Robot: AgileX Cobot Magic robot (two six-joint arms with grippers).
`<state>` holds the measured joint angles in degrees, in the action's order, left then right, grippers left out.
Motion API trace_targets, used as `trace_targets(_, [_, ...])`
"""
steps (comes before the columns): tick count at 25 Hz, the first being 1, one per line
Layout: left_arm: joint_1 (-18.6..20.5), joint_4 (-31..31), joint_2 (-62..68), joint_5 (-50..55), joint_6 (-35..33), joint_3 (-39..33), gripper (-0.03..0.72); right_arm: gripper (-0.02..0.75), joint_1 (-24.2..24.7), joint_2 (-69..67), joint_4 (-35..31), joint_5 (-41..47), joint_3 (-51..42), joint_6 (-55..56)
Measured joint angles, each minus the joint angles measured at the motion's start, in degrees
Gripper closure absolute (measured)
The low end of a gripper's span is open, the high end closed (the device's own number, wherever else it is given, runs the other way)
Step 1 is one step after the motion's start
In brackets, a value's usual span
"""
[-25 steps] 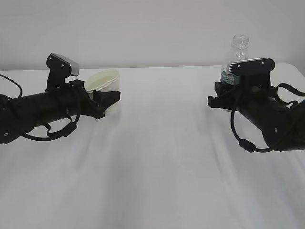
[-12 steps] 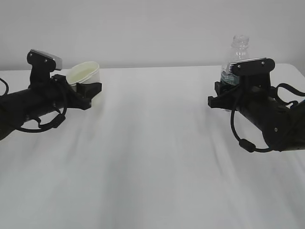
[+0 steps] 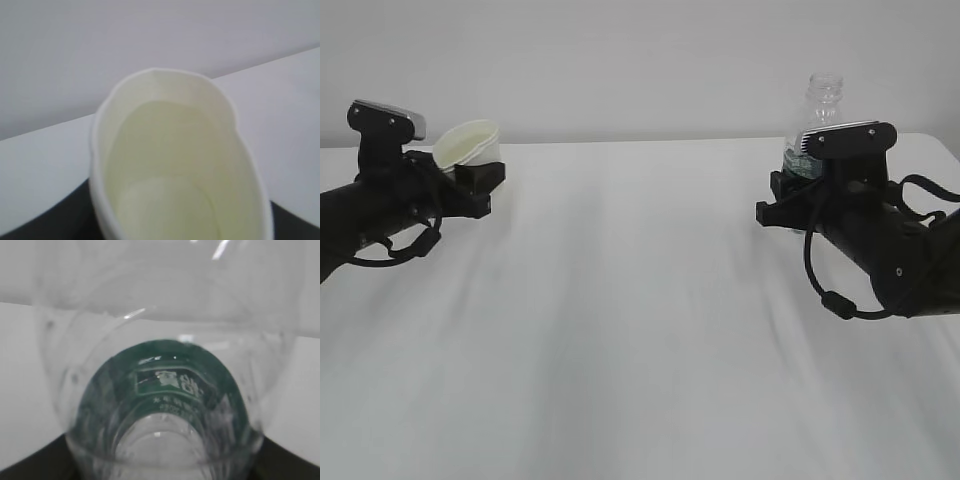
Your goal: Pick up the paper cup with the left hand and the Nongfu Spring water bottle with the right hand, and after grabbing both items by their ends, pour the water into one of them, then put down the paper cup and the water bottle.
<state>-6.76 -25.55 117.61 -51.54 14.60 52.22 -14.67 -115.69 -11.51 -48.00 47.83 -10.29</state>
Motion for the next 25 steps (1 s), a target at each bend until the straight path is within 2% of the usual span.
trace_targets(10, [2.0, 5.0, 0.0, 0.12, -1.39, 0.0, 0.3, 0.332, 0.0, 0.0, 0.0, 0.0, 0.0, 0.0])
trace_targets(19, [2.09, 10.53, 1.11, 0.12, -4.11, 0.0, 0.302, 0.332, 0.0, 0.0, -0.04, 0.0, 0.0, 0.0])
trace_targets(25, [2.22, 11.37, 3.23, -0.37, -4.35, 0.0, 0.303, 0.332, 0.0, 0.0, -0.04, 0.0, 0.0, 0.0])
